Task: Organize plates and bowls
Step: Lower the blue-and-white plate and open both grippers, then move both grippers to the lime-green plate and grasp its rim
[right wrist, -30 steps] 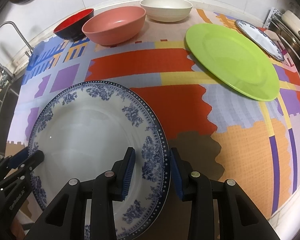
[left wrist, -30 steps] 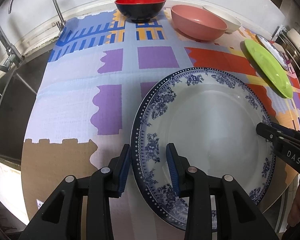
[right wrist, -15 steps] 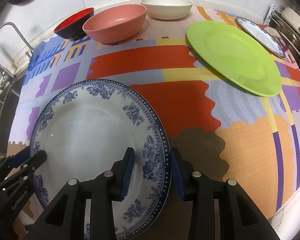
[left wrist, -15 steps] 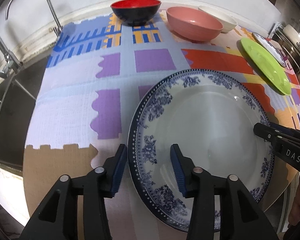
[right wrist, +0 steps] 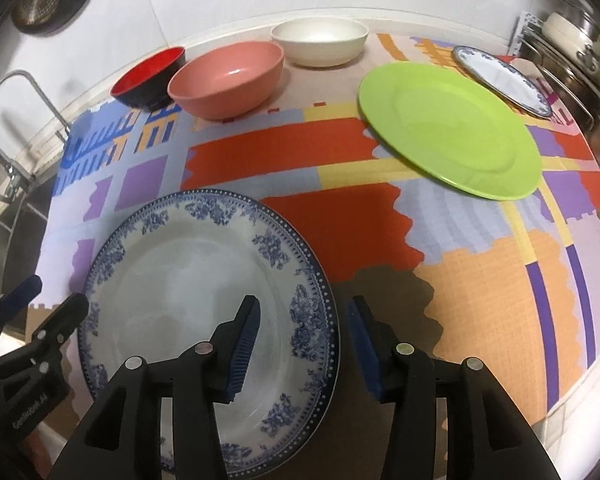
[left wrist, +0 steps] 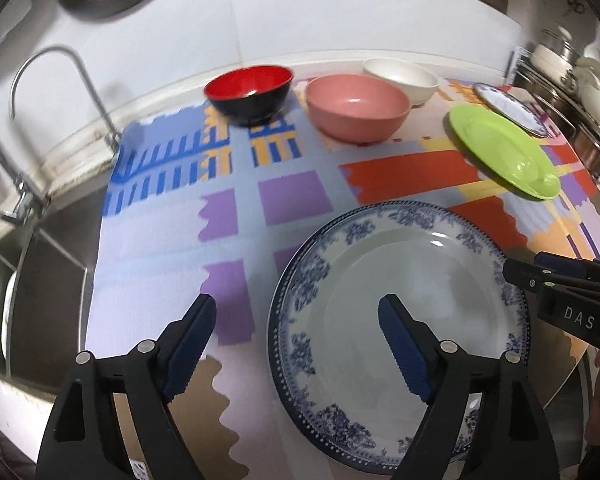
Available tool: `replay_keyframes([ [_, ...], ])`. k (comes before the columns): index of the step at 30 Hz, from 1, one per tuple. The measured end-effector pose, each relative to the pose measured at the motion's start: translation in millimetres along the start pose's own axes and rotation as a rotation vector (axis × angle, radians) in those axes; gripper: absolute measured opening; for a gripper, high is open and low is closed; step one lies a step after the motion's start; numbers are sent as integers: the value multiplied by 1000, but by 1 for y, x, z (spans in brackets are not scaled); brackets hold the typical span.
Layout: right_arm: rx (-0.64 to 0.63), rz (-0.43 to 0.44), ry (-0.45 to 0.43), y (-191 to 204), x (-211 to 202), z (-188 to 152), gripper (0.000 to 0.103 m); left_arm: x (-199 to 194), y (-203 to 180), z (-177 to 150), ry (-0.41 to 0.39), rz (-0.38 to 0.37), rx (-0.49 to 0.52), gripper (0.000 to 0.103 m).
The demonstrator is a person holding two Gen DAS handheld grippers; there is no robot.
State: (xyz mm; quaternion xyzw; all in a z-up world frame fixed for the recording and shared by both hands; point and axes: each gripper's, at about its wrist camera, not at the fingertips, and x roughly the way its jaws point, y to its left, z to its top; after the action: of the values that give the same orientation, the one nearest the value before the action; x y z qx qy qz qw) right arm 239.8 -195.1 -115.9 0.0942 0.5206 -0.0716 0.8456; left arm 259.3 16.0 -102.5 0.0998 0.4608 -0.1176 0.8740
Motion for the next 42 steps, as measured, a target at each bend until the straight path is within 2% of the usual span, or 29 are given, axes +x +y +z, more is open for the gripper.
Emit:
replay_keyframes([
  [3,30,-17,-15,-7,-5,-1,52,-2,-8,7,-18,-9,33,90],
  [16,87,-80,-67,-59,-24,11,52,-5,-64,51,-44,-89,102,92],
  [23,81,-119,-105,-96,-34,34,52,-7,-103,81,-96,-61,146,92],
  [30,71,-126,-110,-132,-31,59,52,11,-138,120,-51,-131,164,92],
  [36,60,-116,-104,-164,-20,86,52,35,-162,149,-36,-119,173,92],
  [42,83,-155,-90,-188,-3,114,52,64,-179,181,-13,-91,171,92],
])
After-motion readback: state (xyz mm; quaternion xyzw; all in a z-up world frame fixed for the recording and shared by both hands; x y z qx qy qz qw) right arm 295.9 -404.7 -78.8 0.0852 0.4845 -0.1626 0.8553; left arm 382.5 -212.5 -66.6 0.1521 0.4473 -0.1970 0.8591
